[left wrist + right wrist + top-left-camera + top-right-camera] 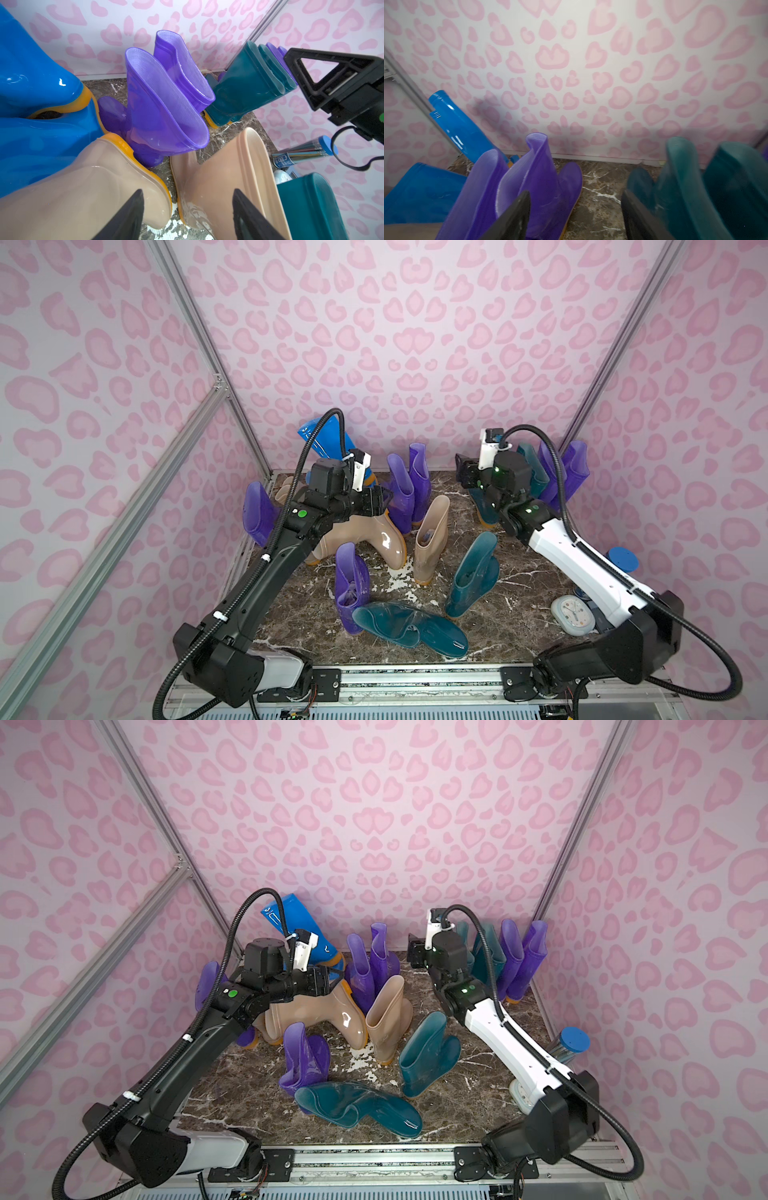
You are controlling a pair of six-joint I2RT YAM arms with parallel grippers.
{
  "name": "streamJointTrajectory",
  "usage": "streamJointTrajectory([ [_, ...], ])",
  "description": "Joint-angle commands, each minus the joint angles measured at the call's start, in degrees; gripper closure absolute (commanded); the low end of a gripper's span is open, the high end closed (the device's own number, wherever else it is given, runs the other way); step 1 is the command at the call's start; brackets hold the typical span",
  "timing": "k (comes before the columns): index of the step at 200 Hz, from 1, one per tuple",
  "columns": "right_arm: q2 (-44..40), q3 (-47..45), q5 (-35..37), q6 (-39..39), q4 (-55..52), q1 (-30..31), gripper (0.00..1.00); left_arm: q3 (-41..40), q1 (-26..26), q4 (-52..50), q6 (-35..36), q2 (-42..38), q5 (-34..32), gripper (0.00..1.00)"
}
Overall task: Match and arrange rain boots in pairs
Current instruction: Adjust the rain boot at the center of the board.
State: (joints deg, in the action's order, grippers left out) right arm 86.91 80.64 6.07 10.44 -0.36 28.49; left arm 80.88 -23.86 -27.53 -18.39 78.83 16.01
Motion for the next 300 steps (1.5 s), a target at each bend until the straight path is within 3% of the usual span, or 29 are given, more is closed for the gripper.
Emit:
streamJointTrajectory([
  [1,5.0,4.2,-7.3,-0.7,-0.6,1.0,0.26,-0.7,0.1,1.0,0.1,0.7,-1.7,0.31],
  [81,21.6,17.3,-11.1,1.0,-7.5,1.7,0.27,-6.0,1.7,2.5,-0.4,-1.8,1.2,0.31],
  [121,24.2,19.7,-8.9,3.2,-8.7,0.9,0.58,-6.4,1.9,2.8,-1.0,-2.3,1.9,0.31],
  [141,23.7,19.1,-8.8,4.4,-7.4,0.3,0.80,-6.4,1.8,2.8,-1.1,-2.2,2.3,0.31],
  [154,24.1,19.6,-8.6,3.9,-7.4,0.1,1.00,-6.4,1.9,2.9,-1.1,-2.2,2.5,0.31],
  [185,24.8,22.7,-4.5,3.4,-10.0,-0.8,1.00,-6.5,1.9,3.0,-1.1,-2.2,2.5,0.31],
  [228,18.2,19.2,2.1,3.8,-3.7,-4.0,1.00,-6.5,1.9,2.9,-1.0,-1.9,3.1,0.31],
  [300,12.7,9.5,-5.9,4.5,-4.1,-12.0,1.00,-6.4,1.9,3.0,-1.0,-1.2,3.3,0.32],
])
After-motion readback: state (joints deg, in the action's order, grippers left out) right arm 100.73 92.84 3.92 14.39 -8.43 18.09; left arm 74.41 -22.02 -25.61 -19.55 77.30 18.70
